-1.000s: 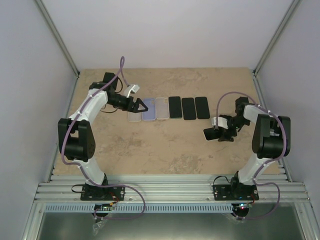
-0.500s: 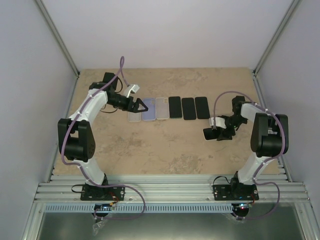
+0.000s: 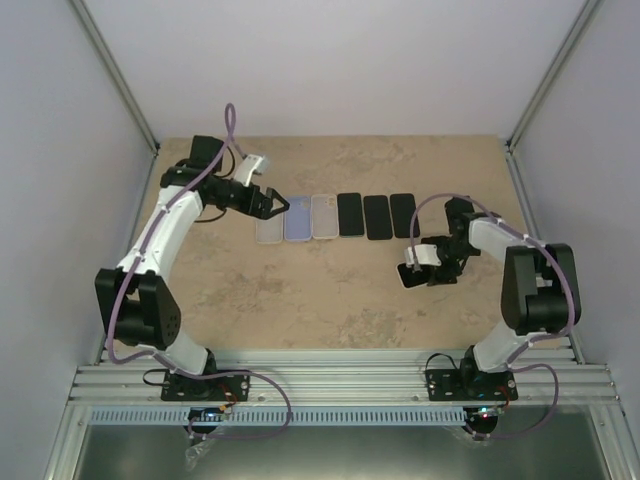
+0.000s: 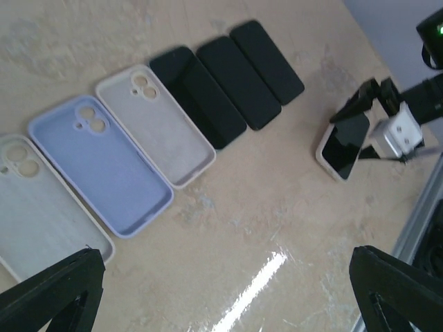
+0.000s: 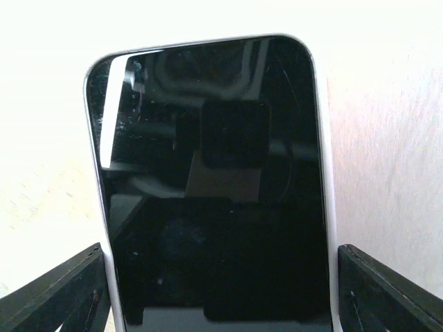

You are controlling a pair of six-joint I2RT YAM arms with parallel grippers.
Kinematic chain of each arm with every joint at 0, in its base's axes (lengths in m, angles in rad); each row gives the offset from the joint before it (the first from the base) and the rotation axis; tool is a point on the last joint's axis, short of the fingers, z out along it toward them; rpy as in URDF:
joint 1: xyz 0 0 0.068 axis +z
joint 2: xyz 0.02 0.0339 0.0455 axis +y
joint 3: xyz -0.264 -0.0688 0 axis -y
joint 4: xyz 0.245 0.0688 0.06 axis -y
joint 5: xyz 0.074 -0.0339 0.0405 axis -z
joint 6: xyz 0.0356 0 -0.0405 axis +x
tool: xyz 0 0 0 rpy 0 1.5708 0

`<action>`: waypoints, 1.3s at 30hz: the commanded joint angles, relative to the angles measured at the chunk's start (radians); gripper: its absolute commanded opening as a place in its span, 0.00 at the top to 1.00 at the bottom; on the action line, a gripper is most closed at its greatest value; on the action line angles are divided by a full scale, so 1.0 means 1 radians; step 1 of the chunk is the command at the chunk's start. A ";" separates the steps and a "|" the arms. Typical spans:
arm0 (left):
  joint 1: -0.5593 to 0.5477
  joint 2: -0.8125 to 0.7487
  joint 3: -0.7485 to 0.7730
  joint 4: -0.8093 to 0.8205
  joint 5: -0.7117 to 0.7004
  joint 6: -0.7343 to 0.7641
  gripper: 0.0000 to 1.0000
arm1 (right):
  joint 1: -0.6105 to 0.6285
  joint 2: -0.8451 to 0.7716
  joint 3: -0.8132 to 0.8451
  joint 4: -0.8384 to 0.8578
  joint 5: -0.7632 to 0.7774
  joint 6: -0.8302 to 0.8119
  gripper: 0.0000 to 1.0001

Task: Take the phone out of the phone case
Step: Pick up the phone at the center of the board.

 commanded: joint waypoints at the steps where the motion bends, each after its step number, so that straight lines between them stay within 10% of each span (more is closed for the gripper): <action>1: -0.002 -0.060 -0.003 0.087 -0.026 -0.056 0.01 | 0.085 -0.106 -0.021 -0.028 0.002 -0.009 0.52; 23: -0.196 -0.113 -0.086 -0.026 0.113 0.054 0.01 | 0.526 -0.394 0.165 -0.059 0.105 0.153 0.55; 39: -0.419 -0.006 -0.127 0.033 0.229 -0.022 0.38 | 0.679 -0.425 0.233 -0.038 0.199 0.193 0.55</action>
